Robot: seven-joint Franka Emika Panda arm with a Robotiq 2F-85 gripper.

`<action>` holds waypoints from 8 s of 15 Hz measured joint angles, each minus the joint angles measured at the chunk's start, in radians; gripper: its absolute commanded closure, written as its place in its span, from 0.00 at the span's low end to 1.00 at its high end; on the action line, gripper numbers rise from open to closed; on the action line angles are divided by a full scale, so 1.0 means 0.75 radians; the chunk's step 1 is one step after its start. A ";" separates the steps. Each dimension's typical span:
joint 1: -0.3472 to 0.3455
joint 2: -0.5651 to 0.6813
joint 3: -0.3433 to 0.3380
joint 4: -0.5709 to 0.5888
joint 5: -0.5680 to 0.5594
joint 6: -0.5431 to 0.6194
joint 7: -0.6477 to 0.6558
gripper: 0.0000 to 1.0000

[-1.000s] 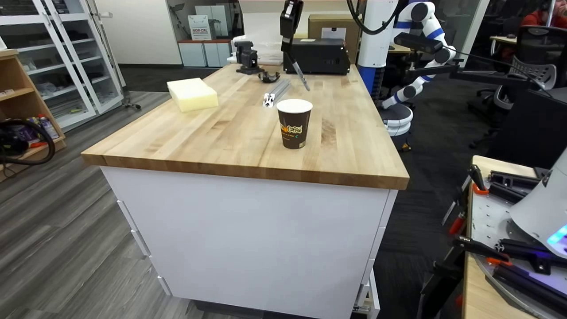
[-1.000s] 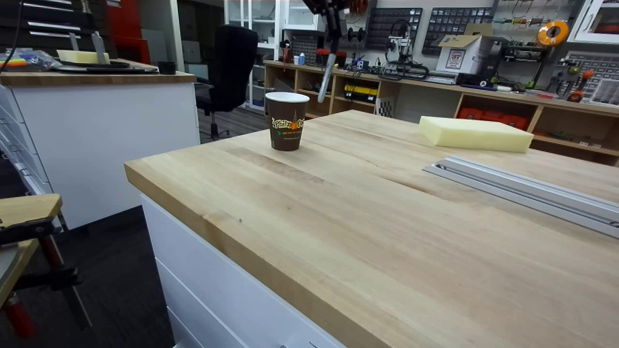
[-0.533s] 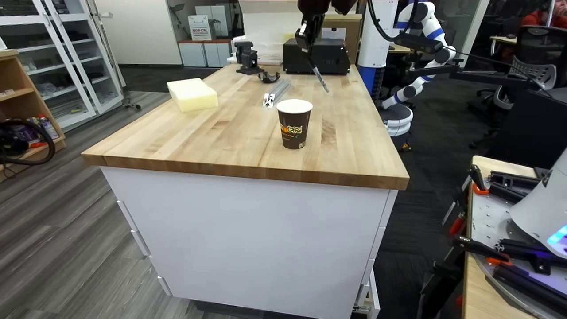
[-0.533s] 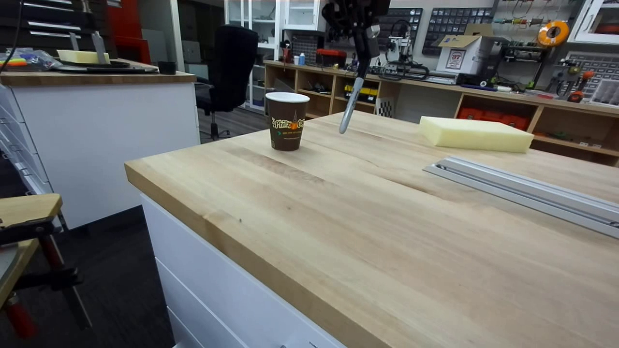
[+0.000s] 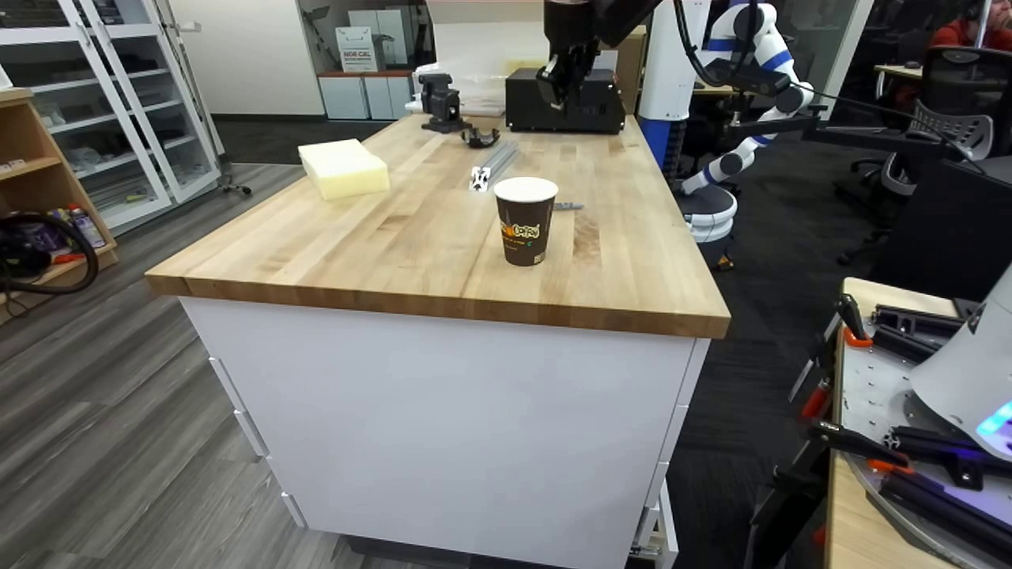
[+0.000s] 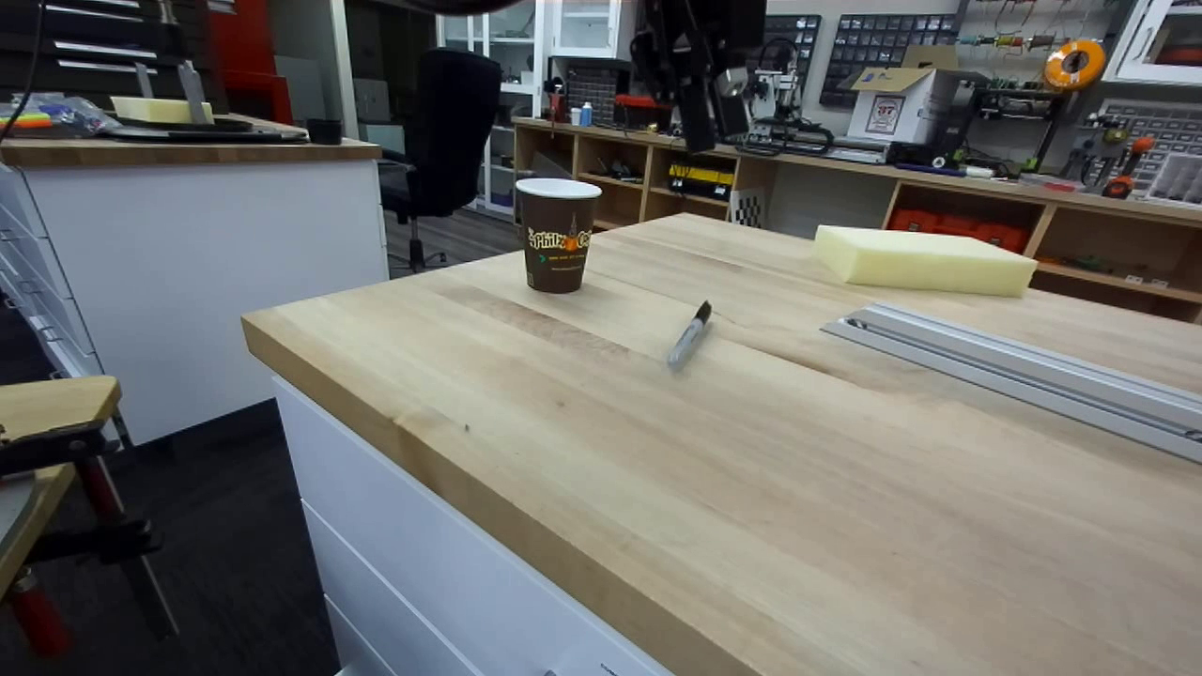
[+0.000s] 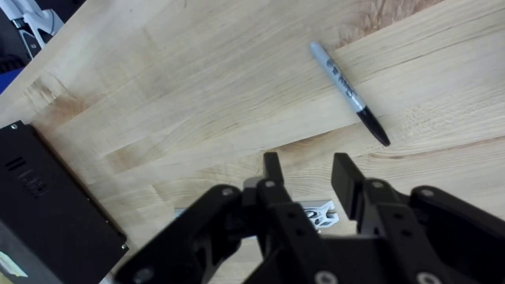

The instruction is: Remove the marker from the cup and place it on the table then put it back

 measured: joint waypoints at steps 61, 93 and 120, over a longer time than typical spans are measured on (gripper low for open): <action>-0.163 0.247 0.015 -0.093 0.599 0.176 -1.449 0.00; -0.196 0.284 0.057 0.065 0.626 0.136 -1.557 0.97; -0.086 -0.006 0.074 0.122 0.610 -0.416 -1.578 0.97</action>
